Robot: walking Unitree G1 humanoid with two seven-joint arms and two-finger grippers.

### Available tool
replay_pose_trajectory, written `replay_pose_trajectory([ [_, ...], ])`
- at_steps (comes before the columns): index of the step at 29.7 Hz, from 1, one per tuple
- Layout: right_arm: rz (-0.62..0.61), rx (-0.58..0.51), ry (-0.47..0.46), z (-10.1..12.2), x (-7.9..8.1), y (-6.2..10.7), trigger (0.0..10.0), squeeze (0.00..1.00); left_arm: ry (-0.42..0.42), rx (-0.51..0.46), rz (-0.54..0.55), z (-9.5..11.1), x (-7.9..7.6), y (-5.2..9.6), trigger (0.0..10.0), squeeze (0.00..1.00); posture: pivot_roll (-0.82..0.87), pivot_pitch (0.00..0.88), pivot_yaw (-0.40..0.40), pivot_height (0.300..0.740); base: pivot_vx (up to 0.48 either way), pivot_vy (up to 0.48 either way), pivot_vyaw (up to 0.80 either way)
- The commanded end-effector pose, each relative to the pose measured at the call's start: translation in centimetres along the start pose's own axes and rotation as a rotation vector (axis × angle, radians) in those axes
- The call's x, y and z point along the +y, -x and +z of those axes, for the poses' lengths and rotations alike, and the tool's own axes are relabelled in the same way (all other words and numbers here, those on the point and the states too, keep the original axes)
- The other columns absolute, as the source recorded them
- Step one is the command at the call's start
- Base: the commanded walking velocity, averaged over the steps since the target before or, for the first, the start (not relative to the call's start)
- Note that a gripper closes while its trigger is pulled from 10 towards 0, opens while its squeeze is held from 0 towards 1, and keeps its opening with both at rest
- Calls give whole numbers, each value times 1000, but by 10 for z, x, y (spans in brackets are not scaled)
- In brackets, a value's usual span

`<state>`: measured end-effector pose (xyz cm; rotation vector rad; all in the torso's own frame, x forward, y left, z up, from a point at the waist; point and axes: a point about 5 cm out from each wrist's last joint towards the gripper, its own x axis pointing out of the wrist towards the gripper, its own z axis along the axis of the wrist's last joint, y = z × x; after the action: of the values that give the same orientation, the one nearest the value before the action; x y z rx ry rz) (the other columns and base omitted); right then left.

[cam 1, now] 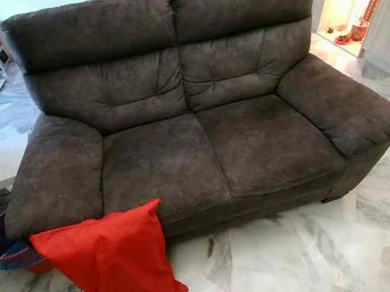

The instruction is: Move the pillow to the sofa from floor

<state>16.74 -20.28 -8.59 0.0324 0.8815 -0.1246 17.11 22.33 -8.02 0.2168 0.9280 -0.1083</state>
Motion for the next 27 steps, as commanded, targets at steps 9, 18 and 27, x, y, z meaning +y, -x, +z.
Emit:
replay_pose_trajectory([
  [9, -50, 23, -207, -8, -4, 2, 10000, 0, 109, 24, 19, -6, -5, 0, 10000, 0, -113, 75, 31, 740, 0, 0, 0],
  [18, -39, 12, -186, -4, -4, 1, 10000, 0, 111, 22, 19, -5, -4, 0, 10000, 0, -116, 62, 37, 740, 0, 0, 0],
  [27, -29, 8, -158, -3, -1, 1, 10000, 0, 99, 24, 14, -6, 2, 1, 10000, 0, -116, 56, 42, 740, 0, 0, 0],
])
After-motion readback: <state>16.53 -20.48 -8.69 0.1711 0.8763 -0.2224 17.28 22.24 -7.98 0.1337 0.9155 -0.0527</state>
